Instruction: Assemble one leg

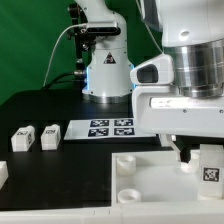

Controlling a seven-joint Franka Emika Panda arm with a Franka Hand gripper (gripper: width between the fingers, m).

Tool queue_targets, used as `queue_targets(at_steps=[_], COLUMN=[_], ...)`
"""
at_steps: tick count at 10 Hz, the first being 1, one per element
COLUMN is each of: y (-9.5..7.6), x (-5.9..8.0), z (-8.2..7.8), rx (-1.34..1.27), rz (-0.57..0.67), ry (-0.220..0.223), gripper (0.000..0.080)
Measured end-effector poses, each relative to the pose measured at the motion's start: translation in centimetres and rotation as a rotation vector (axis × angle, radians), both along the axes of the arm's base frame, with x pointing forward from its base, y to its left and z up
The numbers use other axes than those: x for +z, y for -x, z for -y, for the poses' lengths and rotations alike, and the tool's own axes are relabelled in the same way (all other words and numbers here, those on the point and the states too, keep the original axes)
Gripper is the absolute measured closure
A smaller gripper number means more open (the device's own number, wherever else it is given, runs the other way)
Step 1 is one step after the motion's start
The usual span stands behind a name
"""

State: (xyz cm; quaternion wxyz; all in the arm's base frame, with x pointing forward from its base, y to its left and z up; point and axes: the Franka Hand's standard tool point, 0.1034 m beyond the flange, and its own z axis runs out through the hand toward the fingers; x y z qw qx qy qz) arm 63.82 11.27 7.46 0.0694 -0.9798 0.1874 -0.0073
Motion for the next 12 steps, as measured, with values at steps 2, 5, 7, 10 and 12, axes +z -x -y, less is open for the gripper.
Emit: queue_targets(at_steps=[2,5,7,10,12], y=[-0.03,0.0,0.02,0.41,0.86], x=[-0.06,-0.08,-0.12,-0.26,-0.37], z=[0.11,0.11,0.27,0.59,0.36], rx=[0.104,-0.048,-0.218,-0.739,-1.084], rz=[0.018,-0.003,-0.026,-0.083,-0.135], ry=[0.006,-0.001,-0.006,-0.051,-0.111], gripper=[0.015,0.0505,0.0505,0.0505,0.0505])
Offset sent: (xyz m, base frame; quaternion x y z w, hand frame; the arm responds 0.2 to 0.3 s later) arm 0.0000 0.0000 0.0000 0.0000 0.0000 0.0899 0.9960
